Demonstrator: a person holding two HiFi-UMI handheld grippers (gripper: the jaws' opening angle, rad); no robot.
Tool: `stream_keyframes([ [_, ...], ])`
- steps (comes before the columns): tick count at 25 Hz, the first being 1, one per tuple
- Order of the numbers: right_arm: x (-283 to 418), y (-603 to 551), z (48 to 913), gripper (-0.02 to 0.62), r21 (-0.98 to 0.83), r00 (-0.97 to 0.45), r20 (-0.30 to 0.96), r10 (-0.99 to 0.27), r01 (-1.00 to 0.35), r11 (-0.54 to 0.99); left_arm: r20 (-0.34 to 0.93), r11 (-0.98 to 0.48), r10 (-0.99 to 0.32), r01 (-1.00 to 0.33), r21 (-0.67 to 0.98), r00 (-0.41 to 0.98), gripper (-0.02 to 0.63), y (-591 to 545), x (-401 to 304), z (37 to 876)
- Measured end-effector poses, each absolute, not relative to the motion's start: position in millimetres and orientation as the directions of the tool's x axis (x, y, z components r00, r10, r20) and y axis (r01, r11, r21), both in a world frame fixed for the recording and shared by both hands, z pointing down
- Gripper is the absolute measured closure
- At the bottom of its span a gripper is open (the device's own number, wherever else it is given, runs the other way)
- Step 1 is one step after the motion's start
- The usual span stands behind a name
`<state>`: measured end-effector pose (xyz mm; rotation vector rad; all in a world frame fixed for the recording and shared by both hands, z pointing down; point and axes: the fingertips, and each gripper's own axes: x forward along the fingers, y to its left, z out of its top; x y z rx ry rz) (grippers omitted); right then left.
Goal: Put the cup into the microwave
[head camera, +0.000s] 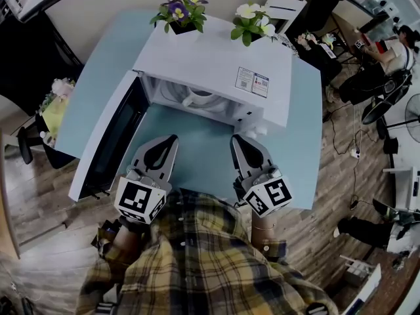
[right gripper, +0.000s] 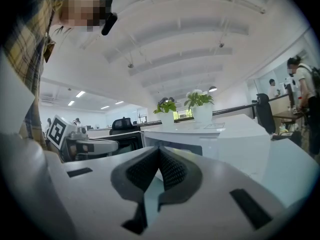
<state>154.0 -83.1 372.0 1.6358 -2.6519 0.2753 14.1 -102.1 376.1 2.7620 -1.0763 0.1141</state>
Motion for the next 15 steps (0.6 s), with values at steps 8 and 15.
stream_keyframes([
  [8, 154.5, -80.3, 370.6, 0.594, -0.142, -0.450, 0.094, -0.888, -0.889, 0.436, 0.137, -0.719, -0.669, -0.682, 0.133, 0.731, 0.615, -102.5, 10.6, 376.1],
  [15, 151.9, -81.0, 371.5, 0.594, -0.145, -0.452, 0.096, -0.887, -0.888, 0.437, 0.135, -0.717, -0.671, -0.684, 0.134, 0.729, 0.615, -103.8, 9.3, 376.1],
])
